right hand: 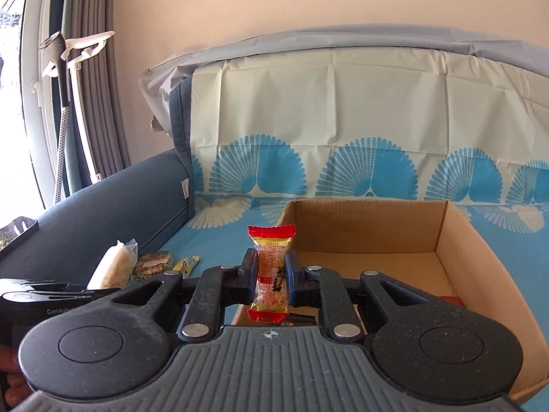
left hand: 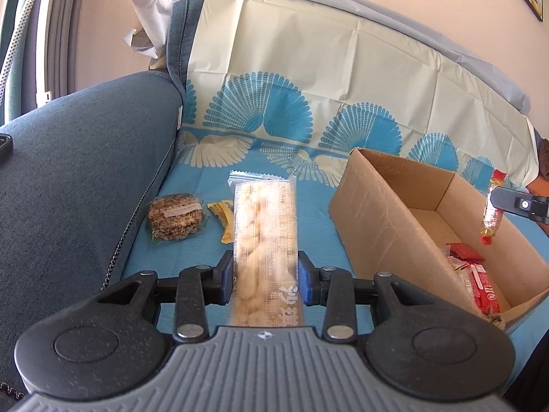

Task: Organize snacks
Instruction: 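Lift and carry the puffed rice bar and red candy over the box with both tools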

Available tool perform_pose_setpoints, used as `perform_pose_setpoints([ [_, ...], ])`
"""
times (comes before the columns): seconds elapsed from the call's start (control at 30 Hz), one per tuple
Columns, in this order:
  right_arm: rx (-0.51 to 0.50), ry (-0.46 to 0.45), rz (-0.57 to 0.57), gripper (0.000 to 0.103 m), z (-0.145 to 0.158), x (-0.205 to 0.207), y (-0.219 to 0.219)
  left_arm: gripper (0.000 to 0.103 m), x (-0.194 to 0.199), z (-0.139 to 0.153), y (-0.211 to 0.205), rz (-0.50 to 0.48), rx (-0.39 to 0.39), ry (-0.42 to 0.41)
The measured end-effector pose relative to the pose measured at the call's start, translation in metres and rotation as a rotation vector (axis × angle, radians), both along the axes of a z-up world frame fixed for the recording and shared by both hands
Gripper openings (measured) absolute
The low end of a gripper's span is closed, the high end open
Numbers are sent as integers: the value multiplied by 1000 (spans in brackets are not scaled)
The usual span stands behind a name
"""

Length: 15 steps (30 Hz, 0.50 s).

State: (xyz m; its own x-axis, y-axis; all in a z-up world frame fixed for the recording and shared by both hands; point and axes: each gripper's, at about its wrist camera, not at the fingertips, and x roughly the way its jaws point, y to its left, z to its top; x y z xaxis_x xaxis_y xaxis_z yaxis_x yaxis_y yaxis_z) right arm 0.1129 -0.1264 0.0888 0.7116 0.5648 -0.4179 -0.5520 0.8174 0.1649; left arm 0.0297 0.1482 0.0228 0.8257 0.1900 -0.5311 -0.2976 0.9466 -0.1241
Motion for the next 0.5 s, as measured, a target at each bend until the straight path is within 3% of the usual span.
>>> perform_pose_setpoints([
  [0.2,63,21,-66,17,2,14,-20,40,11,21,-16,30,-63,4],
  [0.5,54,47,-185,17,-3,33,-33,40,48,81,-80,-47,-88,-111],
])
